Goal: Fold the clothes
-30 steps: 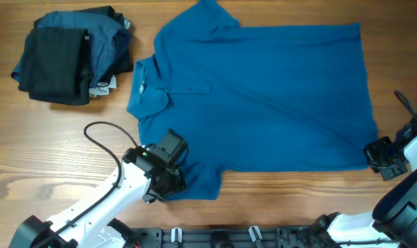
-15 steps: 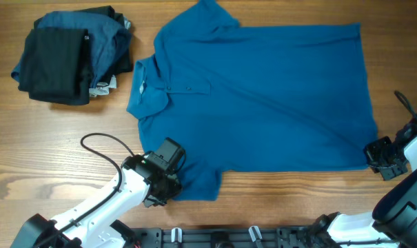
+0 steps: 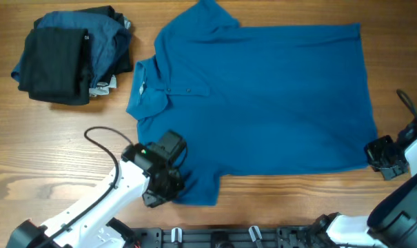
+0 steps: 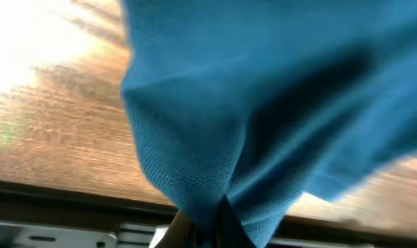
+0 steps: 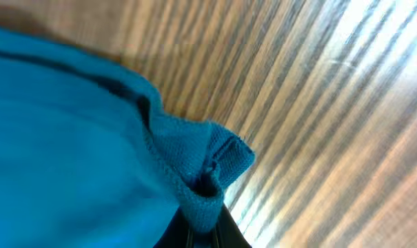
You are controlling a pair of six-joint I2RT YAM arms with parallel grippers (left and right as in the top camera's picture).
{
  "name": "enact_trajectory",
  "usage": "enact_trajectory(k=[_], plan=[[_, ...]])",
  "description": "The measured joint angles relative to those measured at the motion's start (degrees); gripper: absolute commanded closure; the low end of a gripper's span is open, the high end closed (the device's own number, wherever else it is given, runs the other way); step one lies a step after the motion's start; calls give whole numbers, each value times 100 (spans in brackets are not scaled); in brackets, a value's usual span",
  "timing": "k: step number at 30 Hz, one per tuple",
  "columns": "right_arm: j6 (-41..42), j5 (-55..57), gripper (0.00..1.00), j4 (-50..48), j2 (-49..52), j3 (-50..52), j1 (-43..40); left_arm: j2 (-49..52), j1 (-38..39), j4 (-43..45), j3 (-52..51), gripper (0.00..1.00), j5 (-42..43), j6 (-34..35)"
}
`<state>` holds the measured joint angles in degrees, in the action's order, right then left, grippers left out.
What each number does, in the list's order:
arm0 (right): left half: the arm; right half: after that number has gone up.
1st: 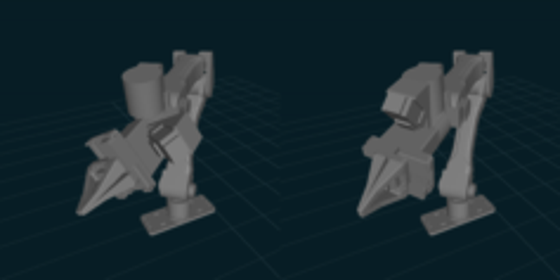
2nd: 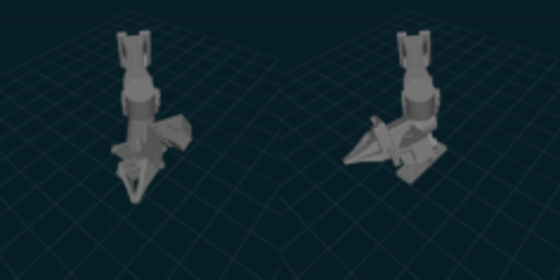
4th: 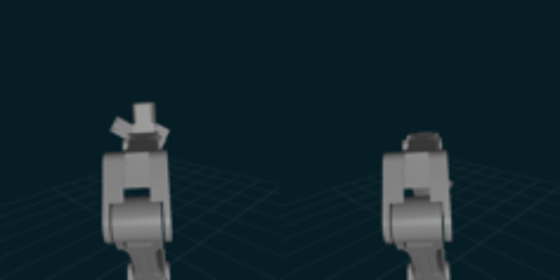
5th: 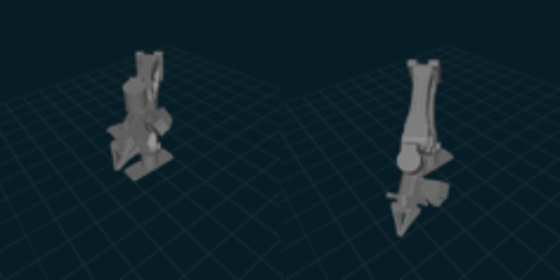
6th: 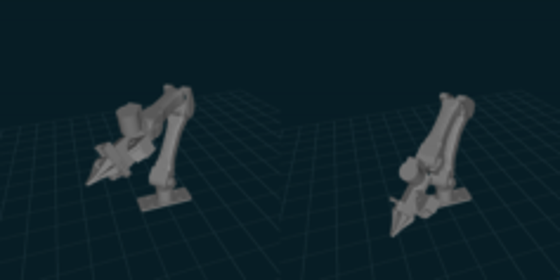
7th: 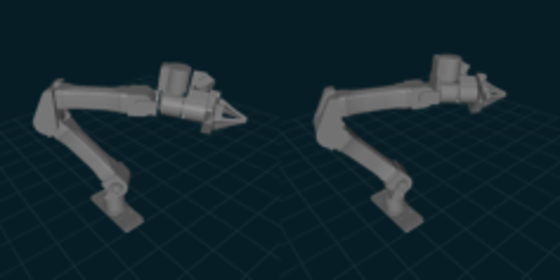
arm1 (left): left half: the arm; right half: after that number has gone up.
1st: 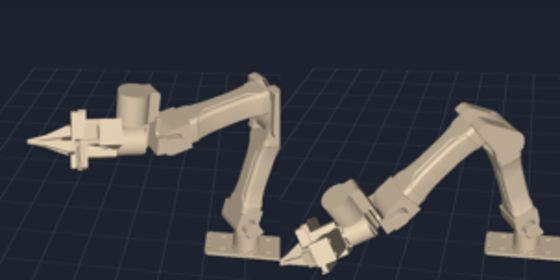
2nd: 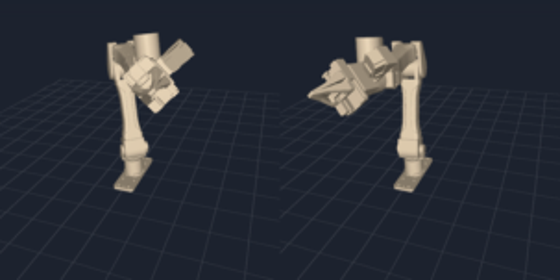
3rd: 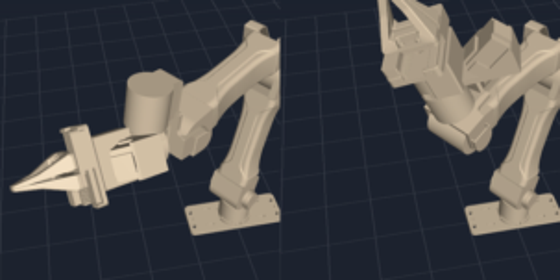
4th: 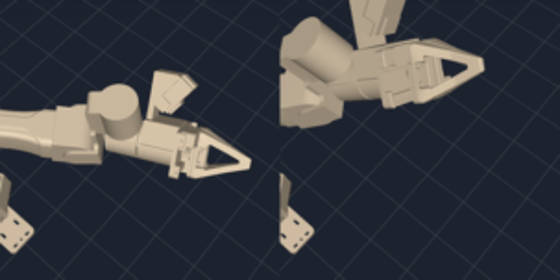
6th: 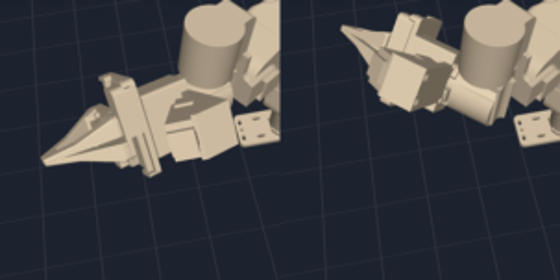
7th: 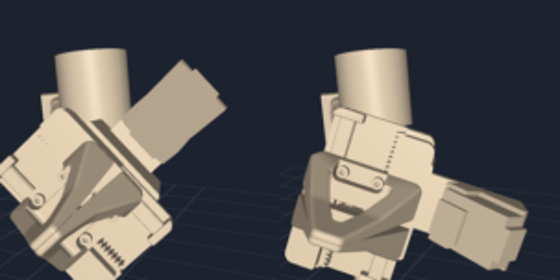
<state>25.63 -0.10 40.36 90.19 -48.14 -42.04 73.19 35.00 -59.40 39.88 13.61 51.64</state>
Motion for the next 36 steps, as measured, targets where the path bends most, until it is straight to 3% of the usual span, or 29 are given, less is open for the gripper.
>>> enact_trajectory(k=[5,12,36], plan=[[0,-238,96,184,-625,-2,26,-13,0,-389,579,96,-2,-188],[-22,-382,96,520,-723,-46,37,-31,0,-1196,1047,96,-328,-251],[-44,-400,96,1432,-1172,-636,37,-868,179,-2184,1558,96,-326,-94]])
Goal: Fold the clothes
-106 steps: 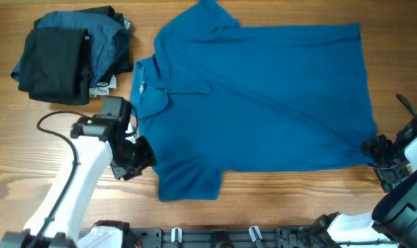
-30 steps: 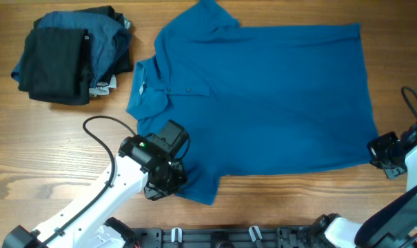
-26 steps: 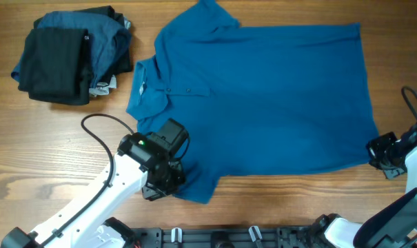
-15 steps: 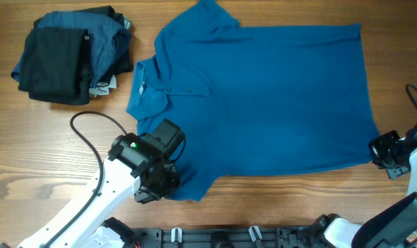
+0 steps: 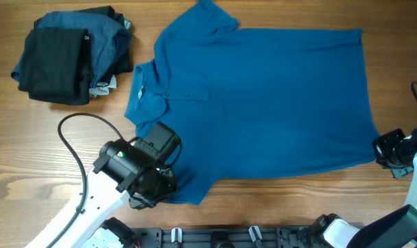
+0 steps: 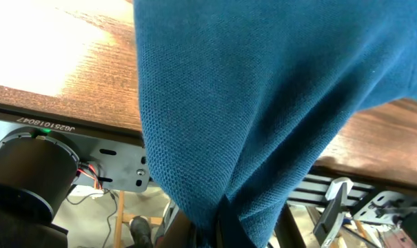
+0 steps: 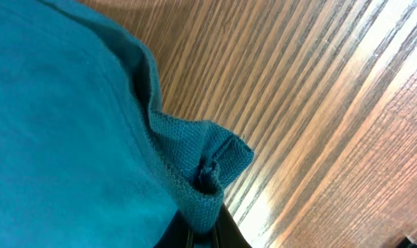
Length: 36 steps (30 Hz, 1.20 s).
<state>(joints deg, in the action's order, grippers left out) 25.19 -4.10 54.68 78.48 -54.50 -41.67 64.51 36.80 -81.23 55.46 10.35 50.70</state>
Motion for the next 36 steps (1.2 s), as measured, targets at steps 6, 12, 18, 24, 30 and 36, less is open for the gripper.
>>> enact_trajectory(k=[6,12,18,24,30,36], plan=[[0,-37,96,66,-249,0,0,-160,420,-22,0,96,-17,260],[0,-168,96,-28,-284,-11,0,-160,223,468,0,96,-431,249],[4,-286,96,-203,-286,-330,0,50,-929,955,4,96,-544,-374],[57,-407,96,-540,-243,-341,103,680,-1521,1963,284,96,-538,-1145],[330,-448,96,-1250,168,-341,680,1462,-1698,2883,457,96,-538,-1655],[632,-417,96,-1967,684,-341,1086,1849,-1705,3244,898,96,-649,-2004]])
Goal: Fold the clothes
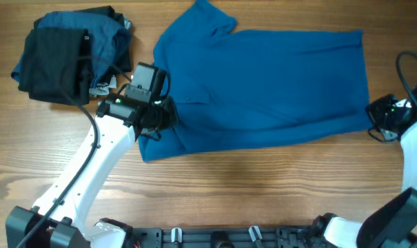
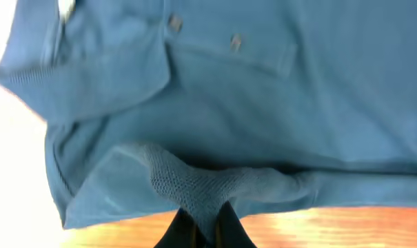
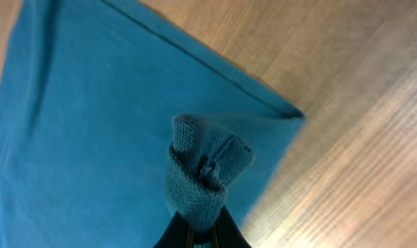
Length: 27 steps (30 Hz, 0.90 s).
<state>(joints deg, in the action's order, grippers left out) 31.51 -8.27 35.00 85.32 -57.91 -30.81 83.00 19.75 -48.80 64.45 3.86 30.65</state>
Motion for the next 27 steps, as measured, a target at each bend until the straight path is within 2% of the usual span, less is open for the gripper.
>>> enact_trajectory(k=[10,18,27], plan=[[151,103,96,-942,859,-2,79,7,-199,369,184,96,-496,-129],[173,103,96,-1462,938,-2,223,42,-337,1113,186,96,-581,-214],[166,234,95,-2170,1467,-2,649,1209,-339,1703,186,96,-629,-258]])
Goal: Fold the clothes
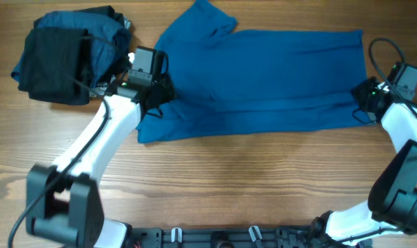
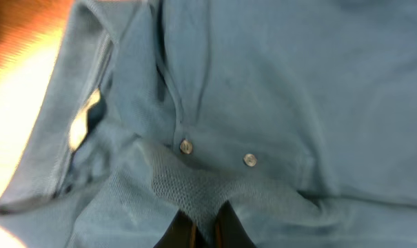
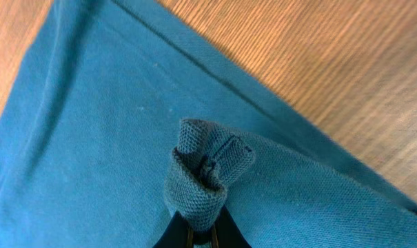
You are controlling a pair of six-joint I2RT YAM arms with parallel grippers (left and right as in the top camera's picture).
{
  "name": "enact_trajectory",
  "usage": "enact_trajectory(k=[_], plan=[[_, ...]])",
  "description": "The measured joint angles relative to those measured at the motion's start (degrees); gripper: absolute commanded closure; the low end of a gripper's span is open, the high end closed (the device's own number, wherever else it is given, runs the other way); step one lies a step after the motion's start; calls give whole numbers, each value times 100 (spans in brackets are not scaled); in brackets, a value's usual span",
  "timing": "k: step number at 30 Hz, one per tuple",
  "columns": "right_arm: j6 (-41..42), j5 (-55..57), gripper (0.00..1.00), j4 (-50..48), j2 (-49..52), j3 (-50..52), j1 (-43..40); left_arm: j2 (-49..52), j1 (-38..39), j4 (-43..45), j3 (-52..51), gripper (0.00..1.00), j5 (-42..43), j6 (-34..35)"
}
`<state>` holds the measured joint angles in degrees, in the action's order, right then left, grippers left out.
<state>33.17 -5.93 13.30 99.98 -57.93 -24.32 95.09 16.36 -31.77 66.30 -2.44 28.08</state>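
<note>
A blue polo shirt (image 1: pixel 263 76) lies on the wooden table, its near half folded up over the far half. My left gripper (image 1: pixel 155 96) is shut on a pinch of the blue fabric (image 2: pixel 194 196) over the collar and button placket (image 2: pixel 215 153). My right gripper (image 1: pixel 363 96) is shut on the bunched hem corner (image 3: pixel 205 172) at the shirt's right end, held over the blue cloth.
A stack of folded dark and blue clothes (image 1: pixel 67 55) sits at the far left of the table, just beyond my left arm (image 1: pixel 105 145). Bare wooden tabletop (image 1: pixel 249 186) lies along the near side. A black rail (image 1: pixel 229 238) runs along the front edge.
Both grippers have moved farther back across the shirt with their pinches of fabric. The fold line now lies higher on the table and the folded shirt is narrower.
Both grippers were shut on the shirt's near corners at the table's front, the shirt lying flat. They then held those corners raised. Later the near edge lay partly over the shirt, and now it reaches the collar and the far hem.
</note>
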Motion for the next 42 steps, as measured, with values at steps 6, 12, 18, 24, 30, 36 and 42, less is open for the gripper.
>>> enact_trajectory(k=[6,12,18,24,30,36,42], plan=[[2,85,95,-420,168,0,168,442,0,551,0,96,-76,0],[4,350,94,-479,170,0,175,446,0,702,0,96,-295,0],[2,452,94,-662,505,0,179,446,0,704,0,96,-376,0],[-4,474,63,-907,780,0,179,446,0,702,0,88,-595,0],[-234,400,17,-1303,780,0,179,446,0,918,0,31,-706,-66],[-887,149,0,-1576,726,-11,179,446,0,1244,210,11,-763,-216],[-1650,-59,4,-1051,-234,-61,179,129,0,229,1198,23,-872,-378]])
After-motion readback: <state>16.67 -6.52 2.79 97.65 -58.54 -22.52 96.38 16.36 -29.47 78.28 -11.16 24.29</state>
